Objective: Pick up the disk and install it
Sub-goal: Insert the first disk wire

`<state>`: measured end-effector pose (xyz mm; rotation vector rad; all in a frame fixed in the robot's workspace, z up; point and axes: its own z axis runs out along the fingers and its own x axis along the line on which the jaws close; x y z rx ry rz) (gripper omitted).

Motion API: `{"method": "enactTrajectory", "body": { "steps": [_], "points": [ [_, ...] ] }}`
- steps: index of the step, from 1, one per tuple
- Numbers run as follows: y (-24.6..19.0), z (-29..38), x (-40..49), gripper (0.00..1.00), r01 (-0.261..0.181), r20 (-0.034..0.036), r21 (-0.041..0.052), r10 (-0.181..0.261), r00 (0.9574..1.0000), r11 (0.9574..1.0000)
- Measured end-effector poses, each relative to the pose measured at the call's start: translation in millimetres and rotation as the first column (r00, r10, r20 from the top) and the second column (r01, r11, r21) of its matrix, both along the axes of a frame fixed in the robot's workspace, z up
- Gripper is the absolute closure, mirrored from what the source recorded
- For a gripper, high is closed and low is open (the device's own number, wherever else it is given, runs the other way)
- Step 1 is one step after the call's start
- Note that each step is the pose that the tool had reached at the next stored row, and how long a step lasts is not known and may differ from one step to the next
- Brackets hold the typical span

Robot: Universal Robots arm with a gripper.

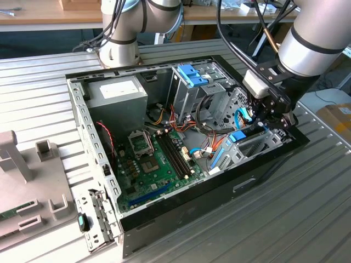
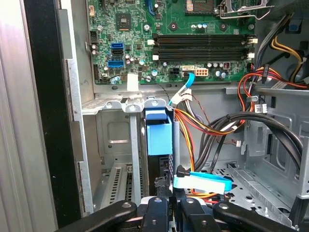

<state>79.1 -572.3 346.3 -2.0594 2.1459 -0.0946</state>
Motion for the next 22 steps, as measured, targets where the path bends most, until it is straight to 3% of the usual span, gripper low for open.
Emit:
{"method": "enactTrajectory", "body": {
  "steps": [5,22],
  "points": [
    [0.1,0.0,0.8,0.84,-0.024,0.0001,0.0,0.024,0.9997,0.9997],
    [-0.7,-1.1,1.6,0.84,-0.048,0.0001,-0.0011,0.048,0.9989,0.9989]
  ]
}}
